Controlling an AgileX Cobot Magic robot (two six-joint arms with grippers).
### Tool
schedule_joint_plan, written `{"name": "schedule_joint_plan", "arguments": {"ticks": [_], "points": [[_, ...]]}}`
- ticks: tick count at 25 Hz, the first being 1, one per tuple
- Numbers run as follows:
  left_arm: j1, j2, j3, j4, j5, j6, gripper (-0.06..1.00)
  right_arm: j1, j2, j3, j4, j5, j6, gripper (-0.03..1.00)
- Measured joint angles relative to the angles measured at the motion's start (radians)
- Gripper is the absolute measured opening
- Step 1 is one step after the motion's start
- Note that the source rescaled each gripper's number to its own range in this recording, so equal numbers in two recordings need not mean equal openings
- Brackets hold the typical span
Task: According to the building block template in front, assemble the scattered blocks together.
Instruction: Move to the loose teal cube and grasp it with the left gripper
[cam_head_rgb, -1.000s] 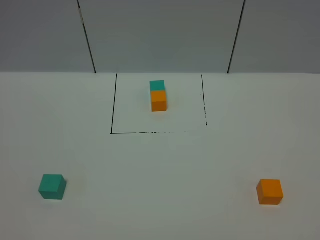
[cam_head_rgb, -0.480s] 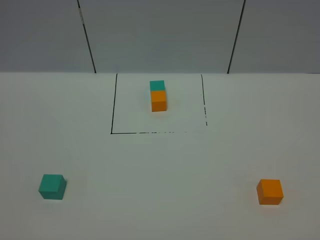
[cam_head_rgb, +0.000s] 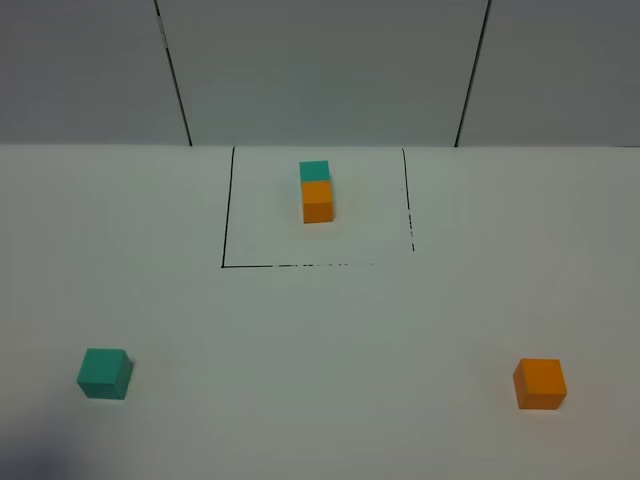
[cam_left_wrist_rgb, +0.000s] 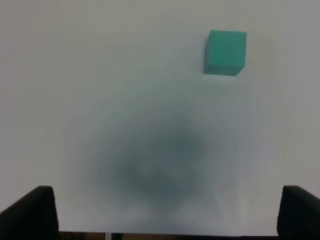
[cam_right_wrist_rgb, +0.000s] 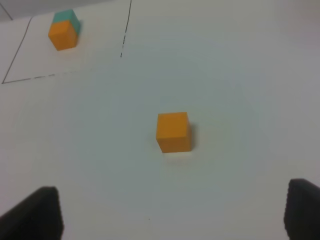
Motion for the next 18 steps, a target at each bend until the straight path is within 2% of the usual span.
{"name": "schedule_joint_plan", "arguments": {"ticks": [18], "points": [[0.000, 0.488, -0.246, -0.046, -0.001, 0.020, 0.87, 0.000, 0.000, 0.000, 0.000, 0.000, 0.000, 0.77]]}}
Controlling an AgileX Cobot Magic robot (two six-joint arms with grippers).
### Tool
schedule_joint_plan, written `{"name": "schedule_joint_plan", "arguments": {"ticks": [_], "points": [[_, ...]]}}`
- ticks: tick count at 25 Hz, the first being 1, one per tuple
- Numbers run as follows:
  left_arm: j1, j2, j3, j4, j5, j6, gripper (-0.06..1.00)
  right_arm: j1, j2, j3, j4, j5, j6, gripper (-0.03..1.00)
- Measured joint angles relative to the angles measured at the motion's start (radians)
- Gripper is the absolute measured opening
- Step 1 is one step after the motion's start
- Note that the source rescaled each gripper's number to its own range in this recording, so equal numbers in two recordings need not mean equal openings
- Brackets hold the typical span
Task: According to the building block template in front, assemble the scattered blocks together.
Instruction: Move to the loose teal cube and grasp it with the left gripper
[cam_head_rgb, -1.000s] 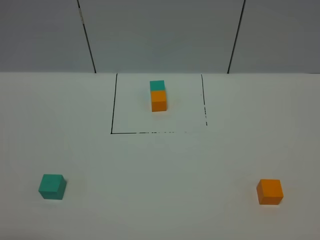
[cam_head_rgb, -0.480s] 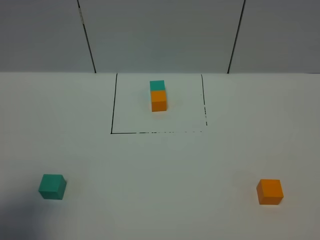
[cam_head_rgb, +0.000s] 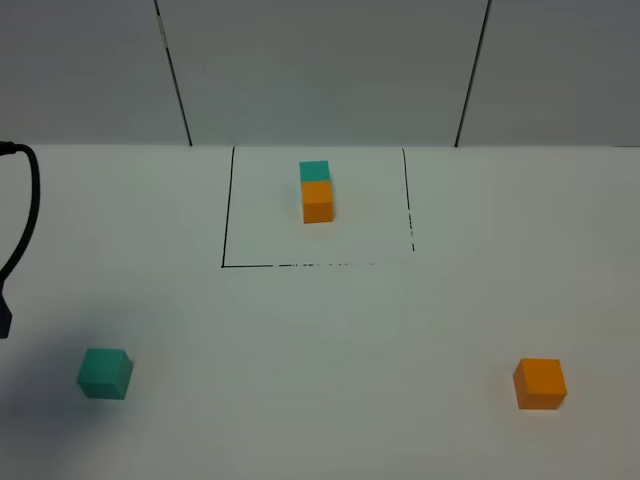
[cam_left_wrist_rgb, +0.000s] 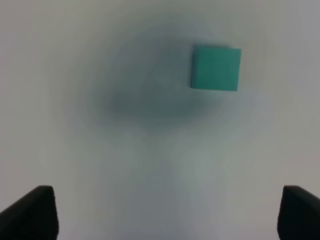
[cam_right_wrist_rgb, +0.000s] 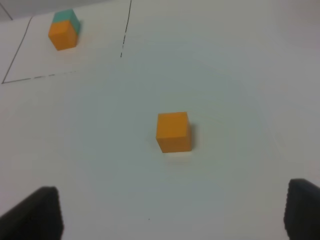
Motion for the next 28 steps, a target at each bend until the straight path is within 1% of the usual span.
{"name": "schedule_joint_plan", "arguments": {"ticks": [7, 14, 16, 21, 28], "points": [[0.000, 0.101, -0.024, -0.002, -0.034, 0.014, 0.87, 0.000, 0.000, 0.000, 0.000, 0.000, 0.000, 0.77], [-0.003, 0.178, -0.061, -0.025, -0.043, 0.016, 0.87, 0.000, 0.000, 0.000, 0.000, 0.000, 0.000, 0.77], [-0.015, 0.198, -0.065, -0.023, -0.044, 0.016, 0.87, 0.000, 0.000, 0.000, 0.000, 0.000, 0.000, 0.77], [-0.075, 0.250, -0.075, -0.023, -0.066, 0.015, 0.87, 0.000, 0.000, 0.000, 0.000, 0.000, 0.000, 0.77], [-0.121, 0.353, -0.179, -0.023, -0.067, -0.028, 0.87, 0.000, 0.000, 0.000, 0.000, 0.000, 0.000, 0.77]]}}
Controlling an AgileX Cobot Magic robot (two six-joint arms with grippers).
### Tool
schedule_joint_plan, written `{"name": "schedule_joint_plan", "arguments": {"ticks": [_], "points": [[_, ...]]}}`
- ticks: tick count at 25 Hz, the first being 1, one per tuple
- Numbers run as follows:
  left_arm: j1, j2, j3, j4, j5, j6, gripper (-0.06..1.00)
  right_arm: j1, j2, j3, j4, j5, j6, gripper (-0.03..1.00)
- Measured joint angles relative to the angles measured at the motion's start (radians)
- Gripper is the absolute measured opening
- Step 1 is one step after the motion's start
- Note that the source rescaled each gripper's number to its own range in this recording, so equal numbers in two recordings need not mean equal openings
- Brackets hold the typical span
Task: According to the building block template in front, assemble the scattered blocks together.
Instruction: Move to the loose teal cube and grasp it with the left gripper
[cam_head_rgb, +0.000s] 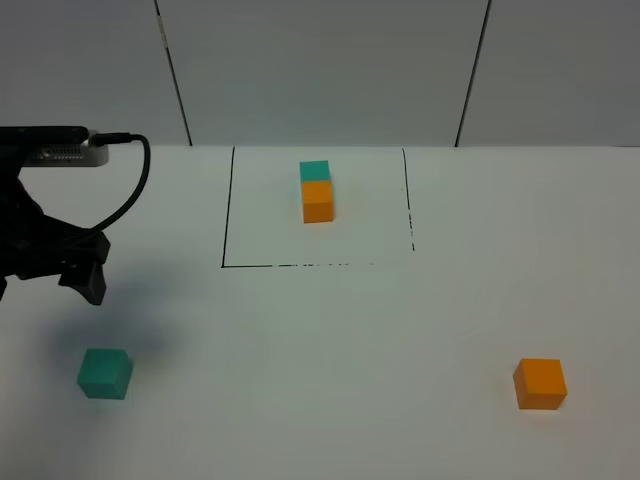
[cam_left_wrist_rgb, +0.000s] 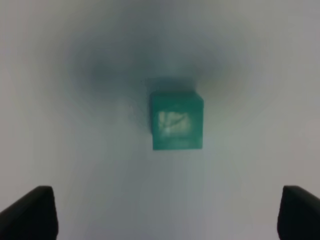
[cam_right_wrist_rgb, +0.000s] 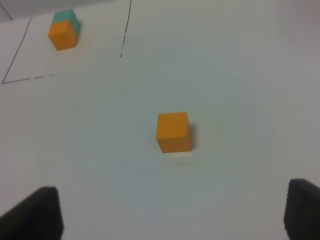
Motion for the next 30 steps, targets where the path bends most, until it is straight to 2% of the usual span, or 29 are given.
{"name": "schedule_joint_plan", "arguments": {"ticks": [8, 18, 26, 30], "points": [[-0.091, 0.139, -0.070, 0.000, 0.010, -0.060, 0.87, 0.000, 0.000, 0.000, 0.000, 0.000, 0.000, 0.77], [-0.095, 0.170, -0.058, 0.044, 0.086, -0.131, 0.87, 0.000, 0.000, 0.000, 0.000, 0.000, 0.000, 0.77], [-0.095, 0.170, 0.079, 0.038, -0.026, -0.134, 0.87, 0.000, 0.000, 0.000, 0.000, 0.000, 0.000, 0.77], [-0.095, 0.170, 0.087, 0.012, -0.062, -0.137, 0.87, 0.000, 0.000, 0.000, 0.000, 0.000, 0.000, 0.77]]}}
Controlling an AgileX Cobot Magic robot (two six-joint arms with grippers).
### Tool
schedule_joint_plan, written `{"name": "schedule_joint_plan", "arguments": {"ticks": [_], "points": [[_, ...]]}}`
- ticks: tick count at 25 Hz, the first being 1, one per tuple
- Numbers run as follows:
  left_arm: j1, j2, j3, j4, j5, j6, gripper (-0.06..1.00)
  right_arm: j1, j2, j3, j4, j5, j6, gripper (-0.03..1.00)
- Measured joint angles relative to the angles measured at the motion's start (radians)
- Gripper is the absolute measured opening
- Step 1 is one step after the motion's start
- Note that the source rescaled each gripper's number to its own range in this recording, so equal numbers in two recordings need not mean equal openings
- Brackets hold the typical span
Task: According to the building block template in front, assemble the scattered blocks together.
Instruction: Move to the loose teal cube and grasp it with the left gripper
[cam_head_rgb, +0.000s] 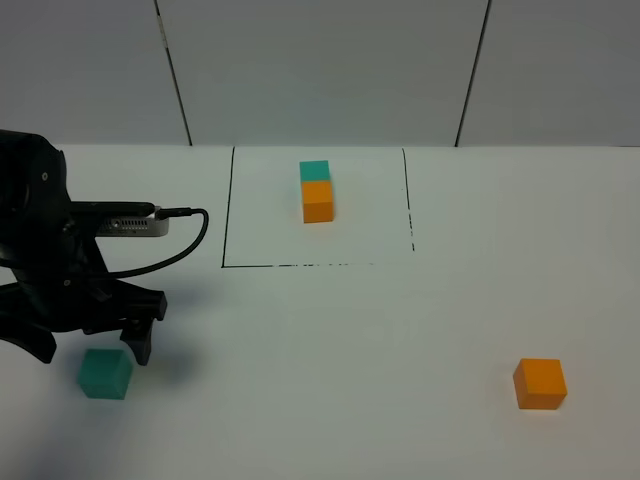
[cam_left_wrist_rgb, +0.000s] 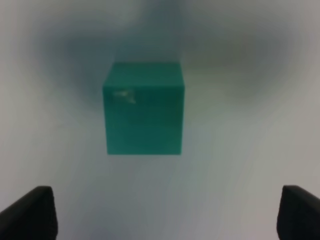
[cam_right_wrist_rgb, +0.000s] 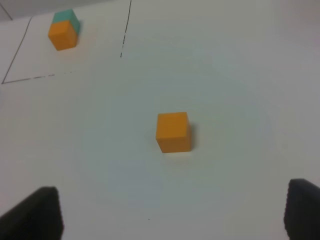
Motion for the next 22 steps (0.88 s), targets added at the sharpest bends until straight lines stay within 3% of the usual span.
{"name": "schedule_joint_plan", "arguments": {"ticks": [8, 15, 22], "points": [[0.000, 0.000, 0.011, -0.034, -0.013, -0.002, 0.87, 0.000, 0.000, 0.000, 0.000, 0.000, 0.000, 0.77], [0.000, 0.000, 0.121, 0.057, -0.069, -0.041, 0.87, 0.000, 0.000, 0.000, 0.000, 0.000, 0.000, 0.77], [0.001, 0.000, 0.138, 0.083, -0.134, -0.033, 0.87, 0.000, 0.000, 0.000, 0.000, 0.000, 0.000, 0.77]]}}
